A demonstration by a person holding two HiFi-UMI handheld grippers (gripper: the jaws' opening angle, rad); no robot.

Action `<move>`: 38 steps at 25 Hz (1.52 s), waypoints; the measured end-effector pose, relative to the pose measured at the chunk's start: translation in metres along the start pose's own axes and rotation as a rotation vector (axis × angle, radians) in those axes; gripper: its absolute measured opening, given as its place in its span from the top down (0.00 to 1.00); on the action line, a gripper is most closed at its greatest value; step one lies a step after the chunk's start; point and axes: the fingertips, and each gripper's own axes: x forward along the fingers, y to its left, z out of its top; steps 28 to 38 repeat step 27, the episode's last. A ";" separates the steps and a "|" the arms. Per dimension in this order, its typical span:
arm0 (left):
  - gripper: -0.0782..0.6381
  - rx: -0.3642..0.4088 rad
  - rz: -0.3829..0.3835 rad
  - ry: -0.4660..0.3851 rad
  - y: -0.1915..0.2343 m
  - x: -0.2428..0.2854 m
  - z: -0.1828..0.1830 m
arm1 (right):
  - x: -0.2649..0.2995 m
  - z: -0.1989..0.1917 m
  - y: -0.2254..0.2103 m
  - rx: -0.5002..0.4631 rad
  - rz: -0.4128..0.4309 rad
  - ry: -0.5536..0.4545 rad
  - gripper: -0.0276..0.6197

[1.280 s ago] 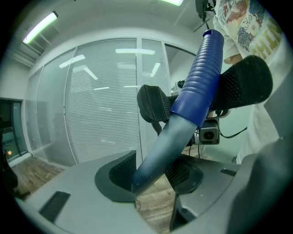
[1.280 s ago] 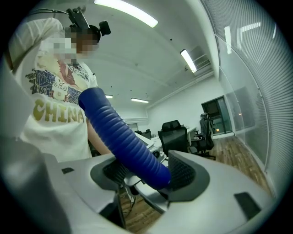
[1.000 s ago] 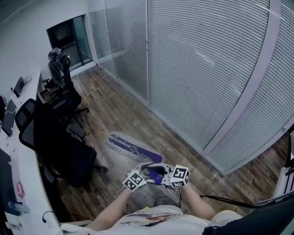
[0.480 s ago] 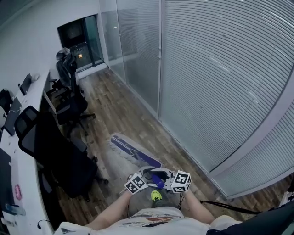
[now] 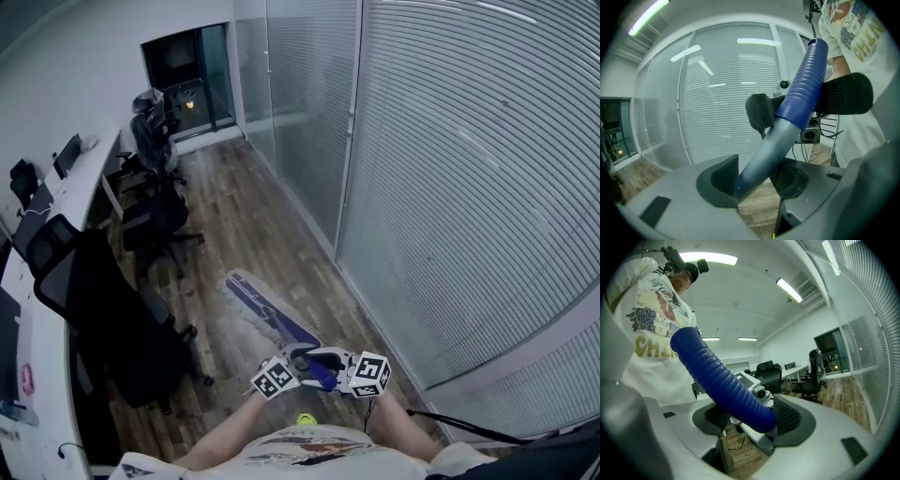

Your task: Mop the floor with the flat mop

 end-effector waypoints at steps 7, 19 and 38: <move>0.65 -0.007 0.030 0.001 0.014 0.006 0.002 | -0.002 0.004 -0.011 -0.027 0.061 0.002 0.57; 0.66 0.034 -0.028 0.075 0.005 0.045 0.006 | -0.041 -0.004 -0.026 -0.004 0.019 -0.052 0.57; 0.66 0.052 -0.047 0.104 0.002 0.061 0.012 | -0.059 -0.005 -0.030 -0.008 0.007 -0.049 0.57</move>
